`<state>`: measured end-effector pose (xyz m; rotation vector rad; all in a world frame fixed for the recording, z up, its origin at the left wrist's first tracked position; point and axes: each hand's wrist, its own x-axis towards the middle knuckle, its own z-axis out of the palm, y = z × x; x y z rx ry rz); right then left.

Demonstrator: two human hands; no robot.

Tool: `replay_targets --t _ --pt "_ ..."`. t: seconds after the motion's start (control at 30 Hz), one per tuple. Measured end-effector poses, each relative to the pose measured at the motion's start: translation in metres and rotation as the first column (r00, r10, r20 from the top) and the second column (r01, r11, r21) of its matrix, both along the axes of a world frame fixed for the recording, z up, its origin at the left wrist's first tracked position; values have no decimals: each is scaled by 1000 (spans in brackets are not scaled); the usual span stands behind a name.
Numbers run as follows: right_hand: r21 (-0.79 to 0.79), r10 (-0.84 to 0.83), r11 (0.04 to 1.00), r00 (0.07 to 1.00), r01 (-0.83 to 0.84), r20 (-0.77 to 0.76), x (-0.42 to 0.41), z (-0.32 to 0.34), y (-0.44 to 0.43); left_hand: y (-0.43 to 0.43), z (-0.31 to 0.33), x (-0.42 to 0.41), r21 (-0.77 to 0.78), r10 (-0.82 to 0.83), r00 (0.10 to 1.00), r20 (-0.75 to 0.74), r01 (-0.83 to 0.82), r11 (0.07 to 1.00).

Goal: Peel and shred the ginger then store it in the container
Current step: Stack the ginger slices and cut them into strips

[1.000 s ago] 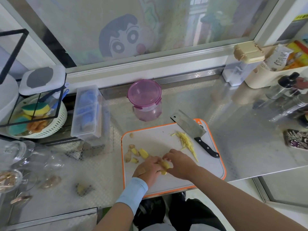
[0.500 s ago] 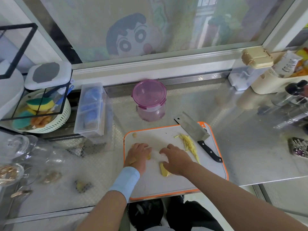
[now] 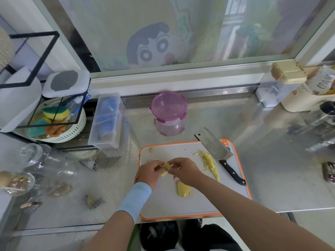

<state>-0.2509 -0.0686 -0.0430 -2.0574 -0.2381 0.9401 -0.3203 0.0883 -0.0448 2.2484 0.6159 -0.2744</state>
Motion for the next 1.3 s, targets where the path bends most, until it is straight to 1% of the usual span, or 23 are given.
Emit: replay_targets --t 0.07,0.13,0.17,0.23,0.3,0.37,0.43,0.5,0.6,0.73,0.93,1.07,1.13,1.2,1.3 --pt "41 -95 994 993 98 -70 2 5 1 -4 2 -1 -133 118 993 -6 -118 984" --pt "101 -167 977 972 185 -165 3 12 4 -5 6 -1 -279 230 973 -17 -226 934" --pt "121 -187 969 960 215 -207 4 14 5 -5 7 0 -330 264 964 -25 -257 908" --pt "120 -192 966 947 228 -256 7 18 8 -1 8 0 -384 293 955 -49 -289 877" --pt "89 -179 973 944 211 -276 9 16 13 6 6 -1 -368 315 946 -72 -319 874" --pt "33 -176 981 950 191 -258 11 12 18 16 3 -4 -297 365 928 -75 -371 880" --pt "-31 -177 984 961 174 -213 14 6 26 25 2 -6 -306 425 903 -66 -424 852" --pt "-62 -160 987 972 151 -173 19 -1 35 32 1 -7 -334 445 893 -69 -441 833" --pt "-52 -154 988 975 148 -162 25 -9 49 34 1 -9 -315 420 903 -91 -426 848" --pt "-24 -112 994 975 110 -192 24 -13 59 34 -5 -12 -299 414 901 -129 -434 850" --pt "-50 -189 982 971 184 -144 31 -13 50 26 -5 -9 -387 422 891 -167 -453 803" --pt "-76 -163 985 978 154 -131 32 -15 49 23 -9 -10 -400 444 871 -209 -491 774" --pt "-50 -156 987 976 150 -154 30 -14 53 23 -8 -11 -386 445 870 -215 -494 779" --pt "-37 -113 993 980 108 -165 27 -12 55 23 -7 -12 -363 442 871 -214 -491 792" --pt "-103 -32 994 998 26 -60 25 -7 56 20 -3 -9 -340 444 869 -218 -494 800"
